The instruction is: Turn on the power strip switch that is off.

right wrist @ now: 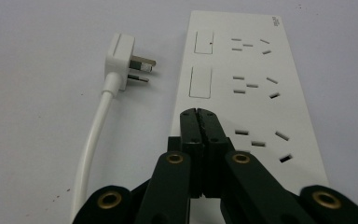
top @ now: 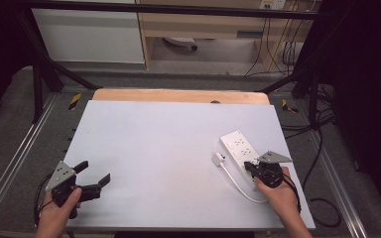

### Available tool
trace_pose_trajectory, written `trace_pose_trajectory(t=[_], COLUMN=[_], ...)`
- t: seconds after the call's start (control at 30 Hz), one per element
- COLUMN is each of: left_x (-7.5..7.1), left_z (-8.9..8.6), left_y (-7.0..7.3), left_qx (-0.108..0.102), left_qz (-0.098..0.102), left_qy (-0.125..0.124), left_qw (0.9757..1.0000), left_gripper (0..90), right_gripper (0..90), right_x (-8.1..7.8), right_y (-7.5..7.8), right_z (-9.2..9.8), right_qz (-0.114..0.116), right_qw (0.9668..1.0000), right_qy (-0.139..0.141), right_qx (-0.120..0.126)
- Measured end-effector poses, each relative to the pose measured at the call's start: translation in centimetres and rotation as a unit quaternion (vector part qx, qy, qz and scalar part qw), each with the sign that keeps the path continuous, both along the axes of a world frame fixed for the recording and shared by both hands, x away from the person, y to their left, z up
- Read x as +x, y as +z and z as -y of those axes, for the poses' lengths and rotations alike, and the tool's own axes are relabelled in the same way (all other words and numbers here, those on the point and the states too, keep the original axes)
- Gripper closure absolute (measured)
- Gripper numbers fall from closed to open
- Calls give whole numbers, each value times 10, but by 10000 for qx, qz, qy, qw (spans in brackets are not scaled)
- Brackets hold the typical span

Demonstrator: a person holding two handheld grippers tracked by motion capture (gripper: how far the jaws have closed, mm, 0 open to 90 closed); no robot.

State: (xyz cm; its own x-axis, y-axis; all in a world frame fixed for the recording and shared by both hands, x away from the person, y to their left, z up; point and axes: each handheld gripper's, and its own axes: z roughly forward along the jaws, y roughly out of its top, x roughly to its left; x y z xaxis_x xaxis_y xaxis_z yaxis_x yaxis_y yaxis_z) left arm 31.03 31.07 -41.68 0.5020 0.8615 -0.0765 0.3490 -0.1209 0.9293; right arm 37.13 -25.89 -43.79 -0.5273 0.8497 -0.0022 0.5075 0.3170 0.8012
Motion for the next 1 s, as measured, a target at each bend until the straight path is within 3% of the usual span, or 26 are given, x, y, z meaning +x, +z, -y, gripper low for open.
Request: trace_pose_trajectory(t=[1.0], left_x=[0], left_z=[1], left_y=[0], left_qx=[12], left_qz=[-27], left_qy=[-15], left_qw=[10000], left_gripper=[49], right_gripper=[900], right_x=[-1], right_y=[0], right_z=[0], right_qz=[-28], right_qw=[10000], right_qy=[-12], right_qx=[31])
